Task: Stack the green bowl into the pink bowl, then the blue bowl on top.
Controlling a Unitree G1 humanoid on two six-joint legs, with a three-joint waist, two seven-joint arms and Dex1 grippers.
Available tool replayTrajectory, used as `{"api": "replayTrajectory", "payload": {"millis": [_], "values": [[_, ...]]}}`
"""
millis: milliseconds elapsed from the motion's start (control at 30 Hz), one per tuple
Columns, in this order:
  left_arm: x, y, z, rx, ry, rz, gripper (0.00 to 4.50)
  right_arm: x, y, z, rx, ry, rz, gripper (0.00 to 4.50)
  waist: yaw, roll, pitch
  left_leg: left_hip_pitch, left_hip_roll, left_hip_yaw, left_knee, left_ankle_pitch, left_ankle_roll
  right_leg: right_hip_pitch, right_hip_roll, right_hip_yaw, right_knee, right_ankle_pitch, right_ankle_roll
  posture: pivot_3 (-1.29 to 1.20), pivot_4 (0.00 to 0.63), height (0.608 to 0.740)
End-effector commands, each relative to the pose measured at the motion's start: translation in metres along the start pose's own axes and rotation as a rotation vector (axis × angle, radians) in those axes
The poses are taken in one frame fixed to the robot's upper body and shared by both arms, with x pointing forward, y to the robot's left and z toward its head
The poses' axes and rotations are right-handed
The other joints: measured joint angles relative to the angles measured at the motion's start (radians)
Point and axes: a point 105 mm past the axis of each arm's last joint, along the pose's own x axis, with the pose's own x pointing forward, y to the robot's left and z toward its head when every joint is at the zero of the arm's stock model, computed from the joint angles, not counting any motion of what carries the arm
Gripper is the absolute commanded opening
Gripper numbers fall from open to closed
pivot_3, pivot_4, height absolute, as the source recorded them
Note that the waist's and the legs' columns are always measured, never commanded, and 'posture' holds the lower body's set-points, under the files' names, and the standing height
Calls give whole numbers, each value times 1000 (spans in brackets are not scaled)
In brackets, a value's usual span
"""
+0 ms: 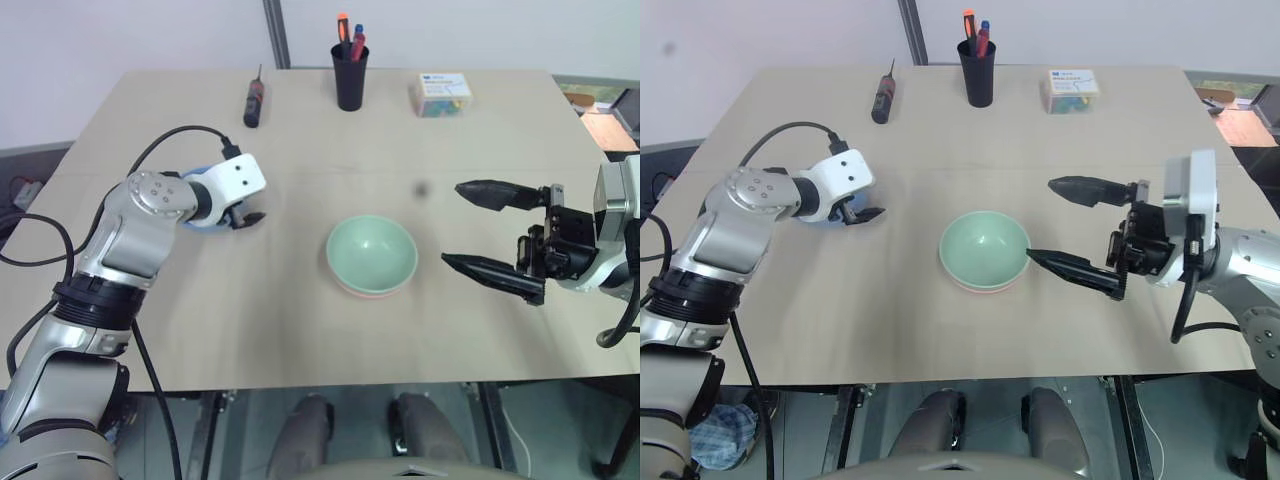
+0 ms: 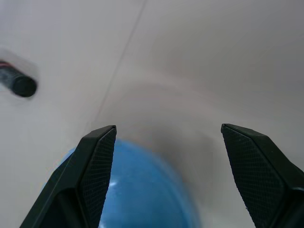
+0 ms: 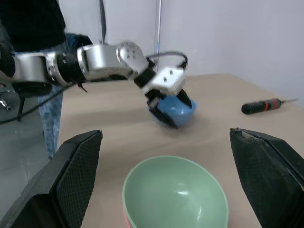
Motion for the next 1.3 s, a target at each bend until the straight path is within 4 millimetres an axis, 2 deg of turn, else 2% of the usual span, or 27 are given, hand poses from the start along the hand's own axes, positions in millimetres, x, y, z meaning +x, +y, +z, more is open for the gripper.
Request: {"api": "replayTrajectory", "payload": {"millis": [33, 133, 267, 500, 533, 567, 633, 667, 700, 733, 767, 867, 1133, 1300], "values": [[-20, 13, -3, 0, 19, 79, 3742, 0, 1, 6, -33, -14, 5, 4500, -3, 0, 0, 0, 0, 0, 0, 0, 0, 0, 0, 0, 0, 0, 0, 0, 150, 739], [-25, 8, -16, -21, 59, 77, 3742, 1, 0, 5, -29, -12, 11, 4500, -8, 0, 0, 1, 0, 1, -1, 0, 0, 0, 0, 2, 0, 0, 0, 0, 150, 739], [-29, 1, -21, -48, 70, 68, 3742, 3, -2, 3, -37, -2, 22, 4500, -2, 0, 0, 1, 1, 1, -1, 0, 0, 0, 0, 1, 1, 0, 0, 0, 150, 739], [-36, 5, -35, -59, 116, 105, 3742, 5, -5, 3, -39, 0, 38, 4500, -2, 0, 0, 1, 0, 1, 0, 0, 0, 0, 0, 1, 0, 0, 0, 0, 150, 739], [-37, 5, -36, -59, 119, 104, 3247, 5, -5, 3, -41, 2, 40, 4500, -2, 0, 0, 1, 0, 1, 0, 0, 0, 0, 0, 1, 0, 0, 0, 0, 150, 739], [-38, 6, -38, -60, 125, 108, 3038, 5, -5, 3, -41, 2, 41, 4500, -2, 0, 0, 1, 0, 1, 0, 0, 0, 0, 0, 1, 0, 0, 0, 0, 150, 739], [-40, 7, -42, -57, 141, 119, 2170, 6, -5, 4, -41, 2, 43, 4500, -2, 0, 0, 1, 0, 1, 0, 0, 1, 0, 0, 1, 0, 0, 0, 0, 150, 739], [-40, 8, -44, -56, 148, 121, 2170, 6, -5, 4, -41, 2, 44, 4500, -2, 0, 0, 1, 1, 1, 0, 0, 1, 0, 0, 1, 0, 0, 0, 0, 150, 739], [-41, 7, -45, -57, 151, 120, 1582, 6, -5, 4, -40, 2, 44, 4500, -2, 0, 0, 1, 1, 1, 0, 0, 1, 0, 0, 1, 0, 0, 0, 0, 150, 739], [-41, 7, -46, -59, 152, 117, 1368, 6, -5, 3, -39, 2, 43, 4500, -2, 0, 0, 1, 1, 1, 0, 0, 1, 0, 0, 1, 0, 0, 0, 0, 150, 739], [-41, 6, -47, -61, 153, 115, 883, 6, -6, 3, -38, 3, 43, 4500, -2, 0, 0, 1, 1, 1, 0, 0, 1, 0, 0, 1, 0, 0, 0, 0, 150, 739], [-41, 4, -48, -65, 157, 107, 20, 6, -6, 2, -38, 2, 40, 4500, -2, 0, 0, 1, 1, 1, 0, 0, 1, 0, 0, 1, 0, 0, 0, 0, 150, 739], [-41, 2, -49, -66, 158, 96, 20, 6, -6, 2, -35, 2, 35, 4500, -2, 0, 1, 1, 1, 1, 0, 0, 1, 0, 0, 1, 0, 0, 0, 0, 150, 739], [-37, 2, -34, -41, 95, 79, 20, 6, -6, 1, -33, 3, 30, 4500, -2, 0, 1, 1, 1, 1, 0, 0, 1, 0, 0, 1, 0, 0, 0, 0, 150, 739]]}}
